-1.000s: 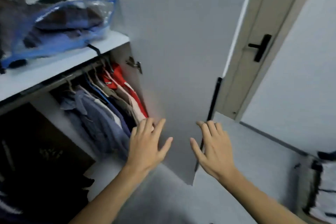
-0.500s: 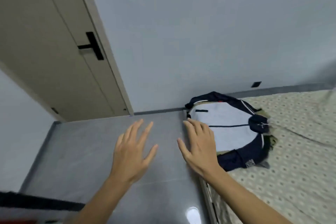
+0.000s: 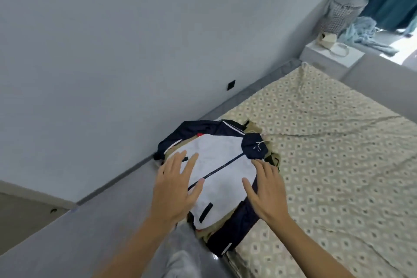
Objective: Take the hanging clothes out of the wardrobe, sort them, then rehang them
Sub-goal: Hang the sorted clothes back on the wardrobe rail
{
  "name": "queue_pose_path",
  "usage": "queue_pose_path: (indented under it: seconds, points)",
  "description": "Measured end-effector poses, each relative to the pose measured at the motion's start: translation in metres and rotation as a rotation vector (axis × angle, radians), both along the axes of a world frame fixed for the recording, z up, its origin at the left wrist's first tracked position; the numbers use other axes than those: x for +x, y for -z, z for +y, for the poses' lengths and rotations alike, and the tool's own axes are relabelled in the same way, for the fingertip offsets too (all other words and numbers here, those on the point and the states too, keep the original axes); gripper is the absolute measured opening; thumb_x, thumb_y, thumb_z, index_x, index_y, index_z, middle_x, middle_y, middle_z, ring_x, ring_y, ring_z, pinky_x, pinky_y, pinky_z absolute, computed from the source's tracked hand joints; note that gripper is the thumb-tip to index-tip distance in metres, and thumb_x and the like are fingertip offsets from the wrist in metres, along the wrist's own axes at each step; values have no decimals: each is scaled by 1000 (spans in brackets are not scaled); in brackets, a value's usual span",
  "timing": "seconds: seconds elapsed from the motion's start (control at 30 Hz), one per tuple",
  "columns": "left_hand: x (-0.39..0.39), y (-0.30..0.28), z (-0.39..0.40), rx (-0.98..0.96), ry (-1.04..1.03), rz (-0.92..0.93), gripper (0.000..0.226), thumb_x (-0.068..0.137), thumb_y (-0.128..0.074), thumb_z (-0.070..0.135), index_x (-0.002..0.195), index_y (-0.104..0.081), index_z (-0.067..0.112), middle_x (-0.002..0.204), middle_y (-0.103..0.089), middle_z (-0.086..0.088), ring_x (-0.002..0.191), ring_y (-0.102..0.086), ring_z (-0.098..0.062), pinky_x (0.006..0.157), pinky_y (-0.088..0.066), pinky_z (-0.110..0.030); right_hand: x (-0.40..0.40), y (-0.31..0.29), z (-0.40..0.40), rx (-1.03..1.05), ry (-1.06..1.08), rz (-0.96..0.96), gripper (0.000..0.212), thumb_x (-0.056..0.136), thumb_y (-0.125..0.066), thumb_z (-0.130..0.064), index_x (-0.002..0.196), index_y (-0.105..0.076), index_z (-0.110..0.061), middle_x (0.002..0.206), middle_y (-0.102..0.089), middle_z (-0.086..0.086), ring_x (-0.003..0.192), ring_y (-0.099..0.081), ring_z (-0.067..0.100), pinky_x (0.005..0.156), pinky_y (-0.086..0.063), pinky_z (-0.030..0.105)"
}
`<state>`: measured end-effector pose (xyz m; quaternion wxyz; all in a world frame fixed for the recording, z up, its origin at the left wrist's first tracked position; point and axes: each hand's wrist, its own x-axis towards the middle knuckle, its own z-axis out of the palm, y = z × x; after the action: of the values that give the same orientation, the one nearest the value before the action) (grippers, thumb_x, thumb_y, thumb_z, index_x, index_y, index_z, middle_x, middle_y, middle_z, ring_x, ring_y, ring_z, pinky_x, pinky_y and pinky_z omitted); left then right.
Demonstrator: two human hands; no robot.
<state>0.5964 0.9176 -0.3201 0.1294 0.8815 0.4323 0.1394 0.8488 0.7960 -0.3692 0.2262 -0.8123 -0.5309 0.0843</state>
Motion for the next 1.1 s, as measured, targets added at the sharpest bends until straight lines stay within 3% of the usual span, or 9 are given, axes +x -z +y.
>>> queue_pose_path:
  seconds: [0.3,0.47,0.63,0.73,0.8,0.9,1.0,1.07,1.1]
  points:
    - [153,107,198,-109,348,111,64,101,-41,58,156,-44,26,159,-46,-6,148,-41,-29,116,-40,-50,104,95,108,-162,381,91,52,102,-46,-51,146,-46,-24,137,-51,-6,119,-47,20,98,-44,40]
    - [219,202,221,-196,483,233,66,100,-37,60,156,-45,26,158,-48,-10,146,-45,-32,113,-44,-51,148,168,146,-215,406,160,39,105,-53,-41,139,-49,-22,132,-51,-3,121,-46,22,99,-43,41]
    - [277,297,223,-170,584,279,66,99,-35,58,154,-50,25,157,-50,-11,144,-48,-34,109,-47,-52,202,254,168,-282,471,243,52,98,-39,-55,136,-51,-22,131,-51,-3,120,-47,23,94,-48,43]
    - [316,343,227,-142,632,271,66,100,-37,57,160,-39,29,161,-44,-10,149,-42,-32,114,-43,-50,237,289,188,-209,612,483,22,97,-50,-46,108,-55,-27,106,-59,-9,101,-58,17,81,-48,38]
    - [339,369,226,-114,676,270,67,101,-39,56,163,-32,32,165,-39,-7,152,-36,-30,116,-39,-47,256,306,205,-89,722,623,5,102,-58,-27,104,-55,-31,98,-62,-16,98,-65,13,79,-48,27]
    - [364,398,223,-125,730,290,68,98,-31,57,162,-32,35,168,-34,-6,155,-29,-30,119,-36,-47,282,326,230,-8,821,734,19,104,-60,-32,120,-51,-26,102,-58,-19,97,-62,6,72,-41,13]
    - [371,423,223,-148,729,359,68,99,-26,58,164,-23,40,173,-21,-5,159,-16,-30,122,-29,-49,302,342,251,9,892,769,51,104,-59,-40,146,-44,-17,119,-55,-9,107,-57,14,87,-38,27]
    - [370,435,225,-155,716,363,66,102,-35,54,164,-22,40,174,-17,-5,160,-12,-29,123,-27,-50,314,352,261,14,952,790,49,103,-60,-38,143,-50,-12,120,-57,-1,106,-55,17,91,-40,32]
    - [370,437,226,-153,719,358,65,102,-39,52,164,-23,39,174,-18,-5,160,-12,-29,123,-27,-50,317,353,265,12,966,801,39,102,-61,-37,130,-59,-10,112,-61,2,99,-57,19,90,-44,34]
